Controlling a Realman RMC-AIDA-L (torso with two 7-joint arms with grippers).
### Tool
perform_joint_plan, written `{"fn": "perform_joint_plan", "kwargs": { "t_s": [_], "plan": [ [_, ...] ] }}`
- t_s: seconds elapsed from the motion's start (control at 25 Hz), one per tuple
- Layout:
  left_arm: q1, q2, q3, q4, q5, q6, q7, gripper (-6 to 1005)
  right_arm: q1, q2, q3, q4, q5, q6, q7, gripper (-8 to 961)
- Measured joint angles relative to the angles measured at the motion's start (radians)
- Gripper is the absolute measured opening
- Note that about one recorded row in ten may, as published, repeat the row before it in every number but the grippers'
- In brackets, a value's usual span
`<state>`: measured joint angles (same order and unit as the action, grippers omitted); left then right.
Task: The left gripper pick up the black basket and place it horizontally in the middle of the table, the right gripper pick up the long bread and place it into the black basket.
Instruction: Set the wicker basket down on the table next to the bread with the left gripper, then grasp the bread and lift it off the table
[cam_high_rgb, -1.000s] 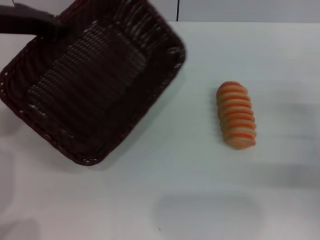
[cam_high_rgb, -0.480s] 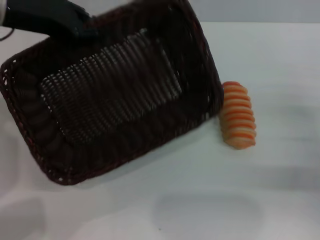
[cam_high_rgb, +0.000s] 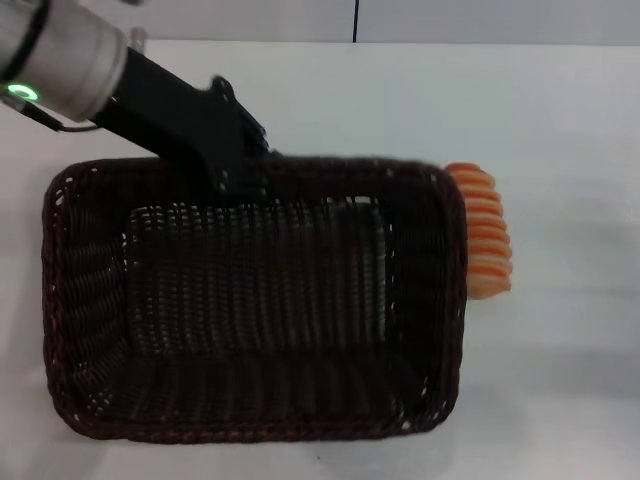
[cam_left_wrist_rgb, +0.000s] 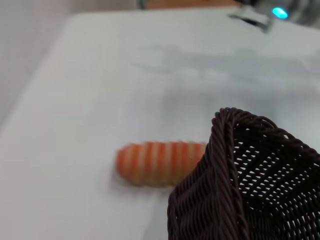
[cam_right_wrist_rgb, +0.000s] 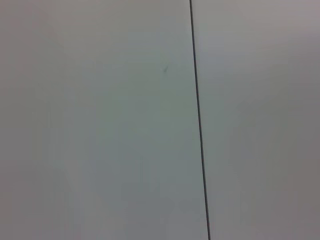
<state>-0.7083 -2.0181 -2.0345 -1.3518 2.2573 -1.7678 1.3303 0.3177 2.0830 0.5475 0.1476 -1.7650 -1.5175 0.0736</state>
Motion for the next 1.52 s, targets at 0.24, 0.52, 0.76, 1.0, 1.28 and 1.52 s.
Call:
{"fn": "perform_joint_plan", "kwargs": {
  "t_s": [0.24,0.52,0.76,1.0,1.28,1.52],
  "plan": [
    [-0.028,-0.041,0.033,0.044,0.099,0.062,0.039,194,-0.01,0.001,-0.001,0.007,0.0,-0.001,0.0,643],
    [-0.034,-0.041,0.04,0.081,0.097,0.124,0.046,194,-0.014,0.001,0.004,0.011,0.001,-0.003,0.0,643],
    [-0.024,-0.044,0.056,0.07,0.081,0.184,0.072,239,-0.013,-0.001,0.005,0.01,0.001,-0.003,0.0,643],
    [-0.018,-0.044,0.037,0.061,0.016,0.223,0.121,398,-0.012,-0.001,0.0,0.01,0.001,-0.003,0.0,643],
    [0.118,-0.044,-0.129,0.044,-0.411,0.448,0.235,631,-0.016,-0.001,-0.009,0.021,-0.009,0.003,0.006,643],
    [0.257,-0.042,-0.249,0.23,-0.914,0.613,0.337,781,-0.027,-0.002,-0.045,0.072,-0.035,0.008,0.004,643]
  ]
}}
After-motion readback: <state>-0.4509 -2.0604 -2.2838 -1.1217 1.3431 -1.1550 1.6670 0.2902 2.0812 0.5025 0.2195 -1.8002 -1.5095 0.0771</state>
